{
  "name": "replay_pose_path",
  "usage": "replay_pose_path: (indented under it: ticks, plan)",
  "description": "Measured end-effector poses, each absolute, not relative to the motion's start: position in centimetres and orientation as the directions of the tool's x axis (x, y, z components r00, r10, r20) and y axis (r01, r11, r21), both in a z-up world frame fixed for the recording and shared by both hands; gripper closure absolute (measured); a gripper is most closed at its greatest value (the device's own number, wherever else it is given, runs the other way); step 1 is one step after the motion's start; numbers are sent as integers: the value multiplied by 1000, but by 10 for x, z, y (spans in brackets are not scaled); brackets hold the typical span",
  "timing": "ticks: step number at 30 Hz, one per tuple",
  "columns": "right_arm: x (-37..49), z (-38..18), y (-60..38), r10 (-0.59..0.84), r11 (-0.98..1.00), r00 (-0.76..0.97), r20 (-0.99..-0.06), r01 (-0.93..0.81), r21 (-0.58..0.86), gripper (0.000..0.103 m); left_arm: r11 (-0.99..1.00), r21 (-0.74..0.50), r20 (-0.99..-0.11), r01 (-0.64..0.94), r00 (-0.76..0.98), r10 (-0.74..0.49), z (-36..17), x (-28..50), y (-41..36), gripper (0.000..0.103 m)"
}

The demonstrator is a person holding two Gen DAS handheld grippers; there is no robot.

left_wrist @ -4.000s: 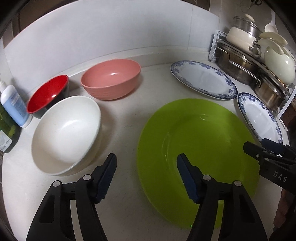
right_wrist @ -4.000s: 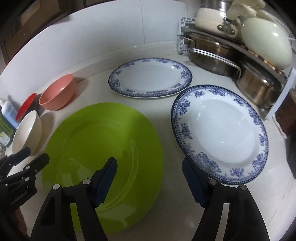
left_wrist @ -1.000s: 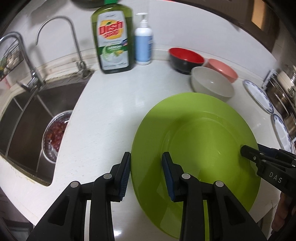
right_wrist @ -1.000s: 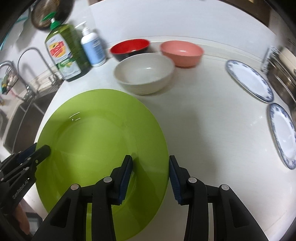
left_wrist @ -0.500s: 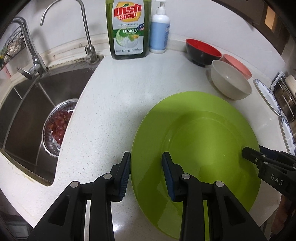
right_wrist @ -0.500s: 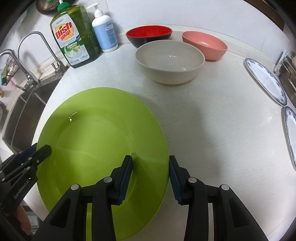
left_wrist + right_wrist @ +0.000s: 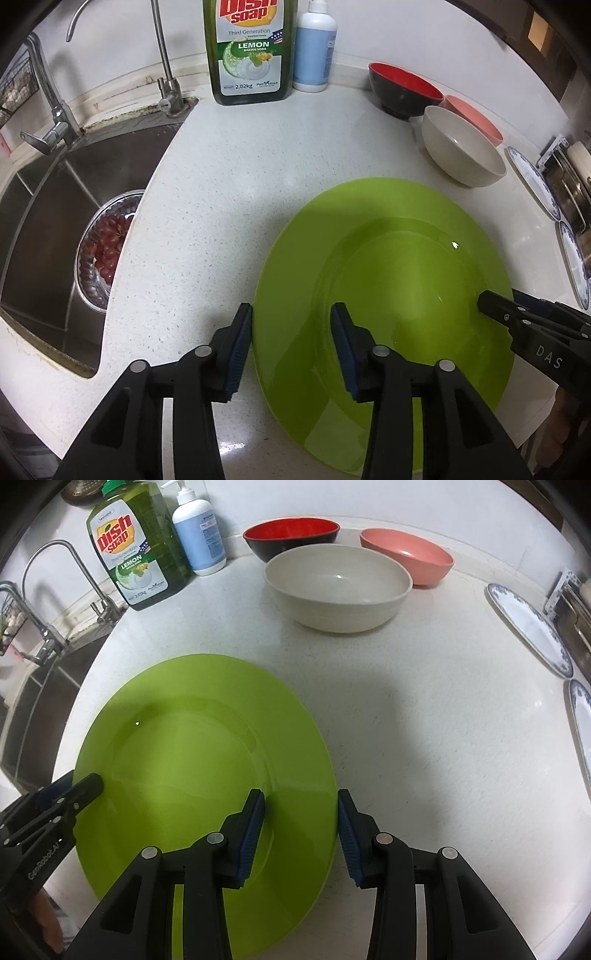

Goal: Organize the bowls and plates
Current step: 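Carry the green plate toward the bowls and open both tools, then move both tools to the rim of the large blue-patterned plate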

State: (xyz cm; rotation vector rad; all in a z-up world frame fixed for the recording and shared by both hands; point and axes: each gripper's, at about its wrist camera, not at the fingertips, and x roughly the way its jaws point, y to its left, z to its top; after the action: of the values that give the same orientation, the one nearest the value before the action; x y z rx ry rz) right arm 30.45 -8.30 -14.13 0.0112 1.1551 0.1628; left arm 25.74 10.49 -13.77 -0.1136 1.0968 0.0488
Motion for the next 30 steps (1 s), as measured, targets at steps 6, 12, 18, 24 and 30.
replay_pose_path:
  ticks: [6,12,18,24,30]
  plan:
    - [302,-142,-85,143,988,409,-901,-104,110,61,996,-26,-871,-85,490,19,-130,255,105,40]
    - [294,-131,-92,118,993,450,-885,-60,102,53,998,40,-825,-50,561,62,-105,253,94,13]
    - [281,-110,-110,97,992,521,-848,18,124,41,996,94,-749,7,659,67,-72,250,74,7]
    - [266,-85,-133,51,989,586,-809,86,124,40,993,98,-724,73,690,21,-51,253,47,5]
    - [254,-64,-164,5,984,629,-778,135,116,40,986,96,-700,136,714,-30,-35,252,6,5]
